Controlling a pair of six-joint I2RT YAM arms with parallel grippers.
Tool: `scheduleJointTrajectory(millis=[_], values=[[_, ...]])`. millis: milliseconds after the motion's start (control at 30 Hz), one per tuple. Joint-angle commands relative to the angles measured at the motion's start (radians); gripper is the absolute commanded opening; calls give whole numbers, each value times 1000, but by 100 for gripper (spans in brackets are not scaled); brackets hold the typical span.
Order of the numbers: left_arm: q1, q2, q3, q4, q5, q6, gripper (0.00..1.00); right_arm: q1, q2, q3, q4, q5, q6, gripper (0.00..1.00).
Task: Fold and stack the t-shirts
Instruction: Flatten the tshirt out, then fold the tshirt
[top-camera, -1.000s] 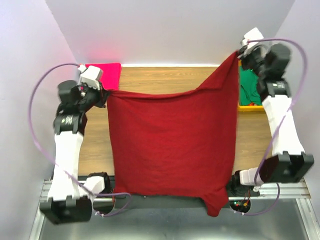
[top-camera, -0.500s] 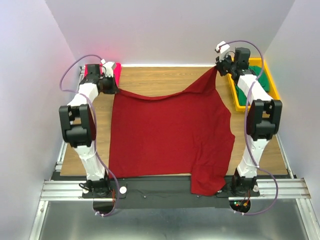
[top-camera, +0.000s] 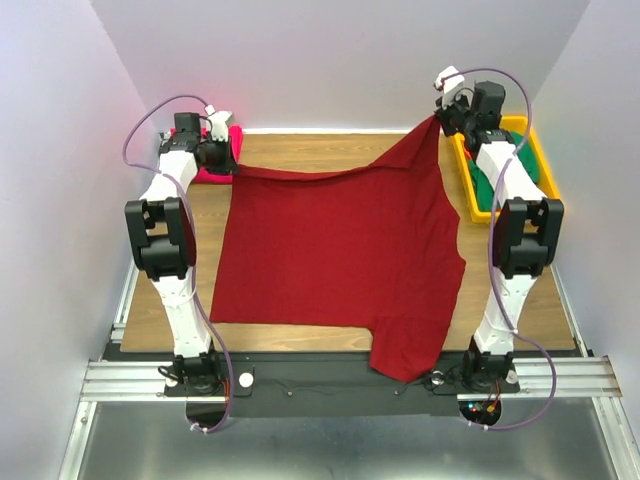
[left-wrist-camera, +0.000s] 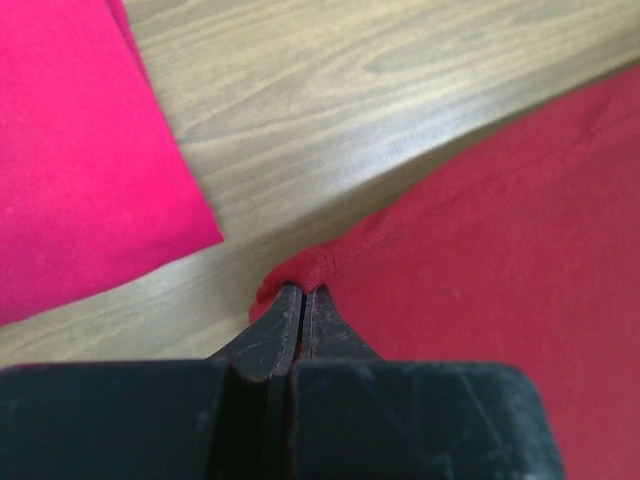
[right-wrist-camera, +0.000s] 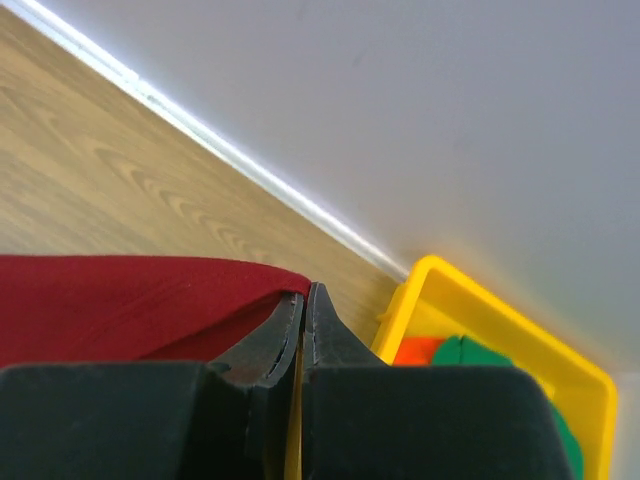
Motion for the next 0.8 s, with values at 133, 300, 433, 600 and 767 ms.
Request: scheduleJointTrajectory(millis=[133, 300, 433, 600, 767], values=[[42, -144, 10, -192, 66, 230, 0, 2, -362, -240, -27, -11, 14, 1], [76, -165, -16, -316, 85, 336, 0, 4, -523, -397, -142, -32, 23, 1], [87, -179, -44, -393, 95, 454, 0, 13, -642, -490, -251, -48, 16, 1], [101, -213, -133, -427, 89, 535, 0, 16, -769, -576, -427, -71, -3, 1], [110, -219, -224, -443, 66, 595, 0, 16, -843, -694, -559, -77, -101, 1]])
